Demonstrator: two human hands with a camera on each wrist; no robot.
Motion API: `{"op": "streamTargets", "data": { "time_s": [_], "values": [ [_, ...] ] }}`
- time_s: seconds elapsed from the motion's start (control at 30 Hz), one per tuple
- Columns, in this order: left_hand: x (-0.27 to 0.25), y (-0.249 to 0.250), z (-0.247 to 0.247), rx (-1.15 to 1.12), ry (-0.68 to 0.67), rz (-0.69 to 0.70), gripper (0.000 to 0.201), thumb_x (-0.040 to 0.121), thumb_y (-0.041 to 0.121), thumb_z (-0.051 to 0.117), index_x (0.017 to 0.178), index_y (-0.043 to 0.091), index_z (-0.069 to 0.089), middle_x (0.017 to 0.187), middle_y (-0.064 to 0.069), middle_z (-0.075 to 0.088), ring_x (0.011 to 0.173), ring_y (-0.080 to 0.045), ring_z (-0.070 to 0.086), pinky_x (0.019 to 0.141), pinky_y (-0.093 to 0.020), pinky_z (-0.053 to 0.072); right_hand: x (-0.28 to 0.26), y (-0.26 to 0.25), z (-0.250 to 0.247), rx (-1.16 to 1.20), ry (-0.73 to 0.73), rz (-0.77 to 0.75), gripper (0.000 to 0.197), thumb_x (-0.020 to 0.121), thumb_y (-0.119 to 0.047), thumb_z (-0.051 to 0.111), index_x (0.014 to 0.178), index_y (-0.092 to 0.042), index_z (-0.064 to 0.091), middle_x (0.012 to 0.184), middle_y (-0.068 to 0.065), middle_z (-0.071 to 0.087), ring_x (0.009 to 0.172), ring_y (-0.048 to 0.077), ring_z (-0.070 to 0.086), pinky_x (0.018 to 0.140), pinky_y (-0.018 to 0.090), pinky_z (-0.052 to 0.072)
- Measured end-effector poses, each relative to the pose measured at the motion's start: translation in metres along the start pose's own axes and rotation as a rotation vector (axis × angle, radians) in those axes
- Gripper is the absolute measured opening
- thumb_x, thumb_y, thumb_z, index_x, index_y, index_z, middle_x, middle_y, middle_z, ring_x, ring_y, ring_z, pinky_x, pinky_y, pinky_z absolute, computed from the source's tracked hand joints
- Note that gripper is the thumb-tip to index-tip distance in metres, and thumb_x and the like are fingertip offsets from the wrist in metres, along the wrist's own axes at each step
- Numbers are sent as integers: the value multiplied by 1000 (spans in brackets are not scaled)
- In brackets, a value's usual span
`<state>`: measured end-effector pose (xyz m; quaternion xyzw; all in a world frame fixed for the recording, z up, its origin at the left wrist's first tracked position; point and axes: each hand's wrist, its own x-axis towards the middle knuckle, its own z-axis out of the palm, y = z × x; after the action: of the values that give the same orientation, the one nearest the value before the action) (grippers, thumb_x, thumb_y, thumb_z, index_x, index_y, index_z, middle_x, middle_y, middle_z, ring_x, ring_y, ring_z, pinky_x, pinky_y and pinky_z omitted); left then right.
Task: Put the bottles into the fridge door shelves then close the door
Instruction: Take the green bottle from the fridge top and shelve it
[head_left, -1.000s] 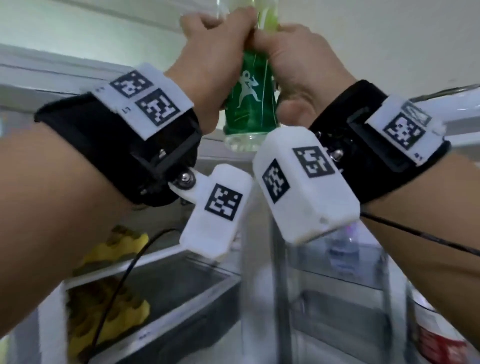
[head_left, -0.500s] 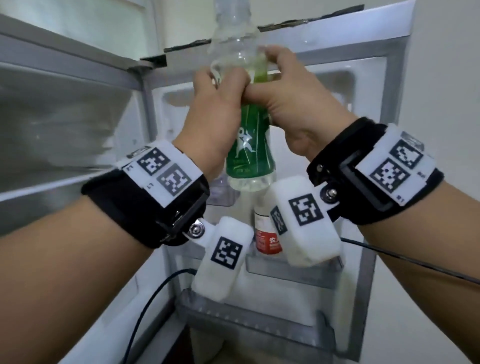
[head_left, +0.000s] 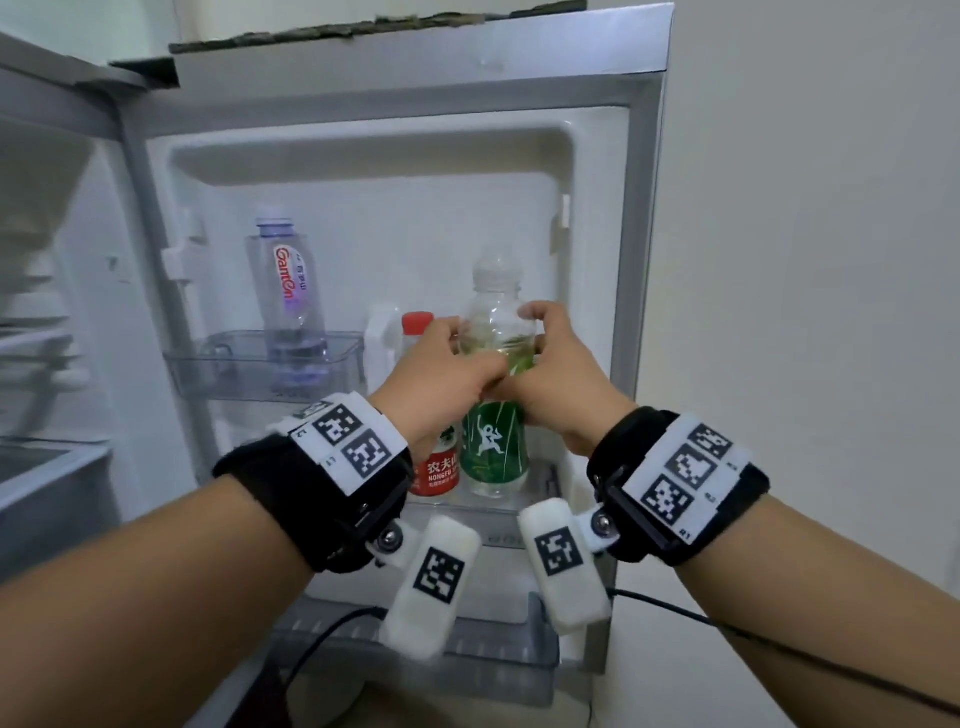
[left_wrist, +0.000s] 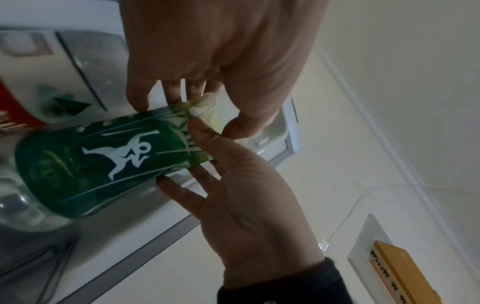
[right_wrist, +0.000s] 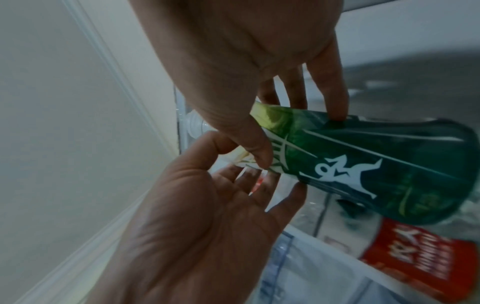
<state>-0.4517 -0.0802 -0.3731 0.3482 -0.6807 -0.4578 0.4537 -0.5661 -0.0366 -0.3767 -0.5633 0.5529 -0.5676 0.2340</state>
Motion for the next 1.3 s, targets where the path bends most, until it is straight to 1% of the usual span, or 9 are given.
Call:
{"op": "streamTargets", "data": {
  "time_s": [0.1, 0.23, 0.4, 0.5, 0.67, 0.83, 0.93, 1.1, 1.3],
  "values": [
    [-1, -14, 2, 97, -41, -4, 44, 81, 17, 61, 125, 20, 59, 106, 2, 70, 86, -13, 65, 66, -23, 48, -1, 21, 3, -40, 39, 17, 90, 66, 3, 81, 137, -19, 31, 114, 6, 65, 102, 24, 67, 91, 45, 57],
    [-6, -23, 1, 153, -74, 9, 29, 87, 14, 57, 114, 20, 65, 103, 1, 72, 91, -14, 68, 71, -22, 51, 0, 38, 6, -64, 67, 14, 89, 68, -2, 82, 138, -18, 31, 118, 5, 63, 103, 21, 65, 93, 41, 55],
    [-12, -43, 0, 197, -65, -38, 33, 85, 24, 58, 118, 23, 61, 109, 8, 71, 101, -10, 66, 78, -22, 48, 1, 52, 14, -151, 78, 10, 90, 71, -11, 82, 143, -18, 28, 131, 7, 57, 111, 21, 61, 92, 28, 50],
    [-21, -60, 3, 255, -42, -78, 24, 91, 24, 57, 115, 26, 53, 98, 17, 64, 86, -6, 61, 72, -20, 45, 1, 61, 16, -179, 110, 1, 90, 75, -11, 78, 147, -20, 25, 139, 8, 53, 119, 22, 58, 99, 30, 47],
    [-29, -95, 6, 458, -88, -117, 37, 95, 27, 51, 129, 14, 55, 106, 1, 67, 85, -13, 60, 74, -27, 49, -4, 64, 14, -178, 128, -1, 92, 81, -11, 75, 152, -22, 17, 148, 6, 44, 129, 21, 49, 108, 32, 41],
    [-38, -101, 6, 484, -106, -90, 18, 95, 27, 52, 106, 18, 64, 90, -3, 70, 78, -14, 61, 75, -28, 50, -11, 60, 12, -143, 193, -54, 79, 85, -15, 70, 149, -24, 23, 139, 5, 47, 113, 10, 48, 97, 24, 40],
    [-42, -101, 4, 461, -116, -89, 11, 94, 26, 54, 93, 18, 62, 74, 3, 60, 63, -9, 51, 61, -23, 44, -20, 50, 10, -88, 215, -50, 73, 88, -20, 67, 148, -26, 26, 134, 4, 49, 111, 12, 51, 99, 33, 47],
    [-53, -106, -1, 466, -113, -46, 12, 92, 27, 56, 80, 24, 57, 69, 5, 57, 61, -10, 50, 61, -25, 42, -43, 41, 9, -5, 240, -15, 66, 89, -21, 66, 145, -26, 31, 131, 1, 50, 119, 18, 53, 104, 42, 47],
    [-82, -110, -25, 533, -109, 29, 10, 89, 32, 58, 80, 28, 59, 69, 13, 55, 68, -5, 52, 65, -23, 40, -72, 24, 18, 71, 422, -98, 40, 88, -11, 63, 126, -19, 50, 98, -7, 54, 84, 9, 54, 91, 35, 53]
  ]
}}
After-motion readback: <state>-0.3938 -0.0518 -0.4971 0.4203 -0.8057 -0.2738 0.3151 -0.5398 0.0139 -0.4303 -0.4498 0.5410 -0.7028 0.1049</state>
